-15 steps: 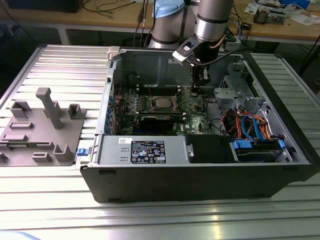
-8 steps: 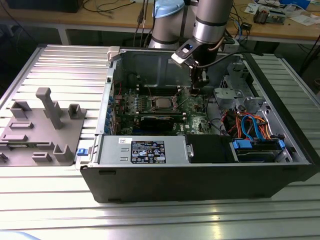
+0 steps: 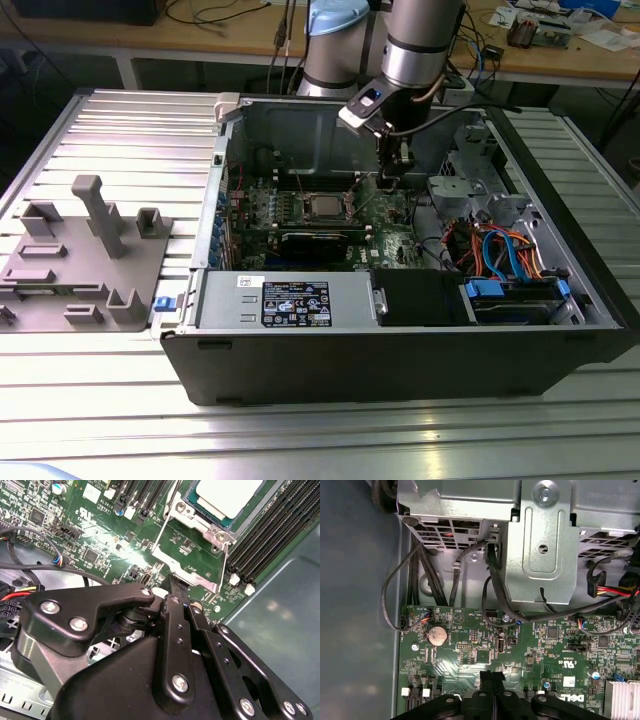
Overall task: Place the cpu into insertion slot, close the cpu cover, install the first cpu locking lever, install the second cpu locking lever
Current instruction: 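Close the cpu cover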
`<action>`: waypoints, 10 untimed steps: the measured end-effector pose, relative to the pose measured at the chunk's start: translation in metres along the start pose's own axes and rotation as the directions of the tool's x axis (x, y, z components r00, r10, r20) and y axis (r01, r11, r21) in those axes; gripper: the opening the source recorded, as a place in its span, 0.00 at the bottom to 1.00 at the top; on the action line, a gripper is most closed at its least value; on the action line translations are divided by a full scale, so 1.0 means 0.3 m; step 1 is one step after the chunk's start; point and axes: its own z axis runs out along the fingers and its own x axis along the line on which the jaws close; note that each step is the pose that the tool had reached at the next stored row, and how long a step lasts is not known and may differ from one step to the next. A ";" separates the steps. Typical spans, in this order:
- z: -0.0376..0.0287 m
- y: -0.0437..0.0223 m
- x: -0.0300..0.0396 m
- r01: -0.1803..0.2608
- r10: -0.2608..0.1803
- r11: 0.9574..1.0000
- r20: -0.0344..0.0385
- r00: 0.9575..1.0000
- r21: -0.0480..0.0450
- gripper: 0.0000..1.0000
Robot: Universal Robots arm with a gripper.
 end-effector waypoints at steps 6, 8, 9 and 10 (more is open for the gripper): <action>0.001 -0.007 0.000 0.000 0.000 1.000 0.000 1.000 0.000 0.11; 0.002 -0.008 0.001 0.000 0.000 1.000 0.000 1.000 0.000 0.11; 0.002 -0.010 0.001 0.000 0.000 1.000 0.000 1.000 0.000 0.11; 0.003 -0.011 0.001 0.000 0.000 1.000 0.000 1.000 0.000 0.11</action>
